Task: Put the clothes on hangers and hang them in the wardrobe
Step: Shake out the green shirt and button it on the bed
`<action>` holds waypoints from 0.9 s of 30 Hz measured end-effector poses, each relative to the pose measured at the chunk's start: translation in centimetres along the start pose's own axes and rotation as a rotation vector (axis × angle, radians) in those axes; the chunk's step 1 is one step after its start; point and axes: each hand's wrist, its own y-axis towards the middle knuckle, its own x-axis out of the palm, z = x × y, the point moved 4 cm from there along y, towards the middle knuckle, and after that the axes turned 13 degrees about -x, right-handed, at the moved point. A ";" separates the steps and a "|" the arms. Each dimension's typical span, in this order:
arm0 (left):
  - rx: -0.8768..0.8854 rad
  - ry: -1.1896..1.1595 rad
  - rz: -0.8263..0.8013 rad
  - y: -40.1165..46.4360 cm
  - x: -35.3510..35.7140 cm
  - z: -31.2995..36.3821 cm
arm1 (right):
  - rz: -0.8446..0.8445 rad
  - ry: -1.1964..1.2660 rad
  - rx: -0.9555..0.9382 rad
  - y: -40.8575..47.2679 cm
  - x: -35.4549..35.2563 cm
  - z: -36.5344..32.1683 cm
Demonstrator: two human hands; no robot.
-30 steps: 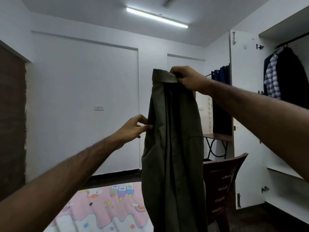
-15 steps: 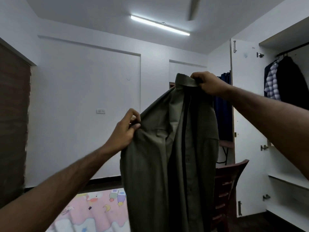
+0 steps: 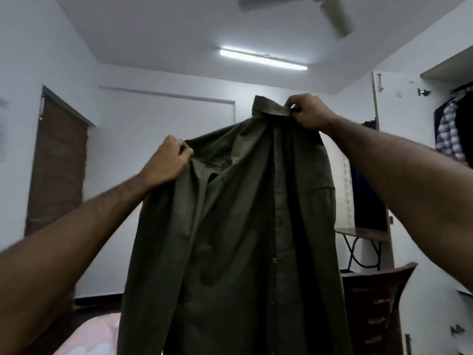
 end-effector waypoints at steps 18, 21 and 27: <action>-0.051 0.783 0.239 -3.9 0.9 -3.6 | 0.020 0.150 -0.093 3.7 0.9 -11.3; 0.002 0.819 0.256 -3.8 2.2 -4.0 | 0.019 0.174 -0.106 3.5 1.3 -10.8; -0.073 0.643 0.188 -2.6 2.2 -4.4 | -0.041 0.033 -0.030 1.9 1.7 -6.9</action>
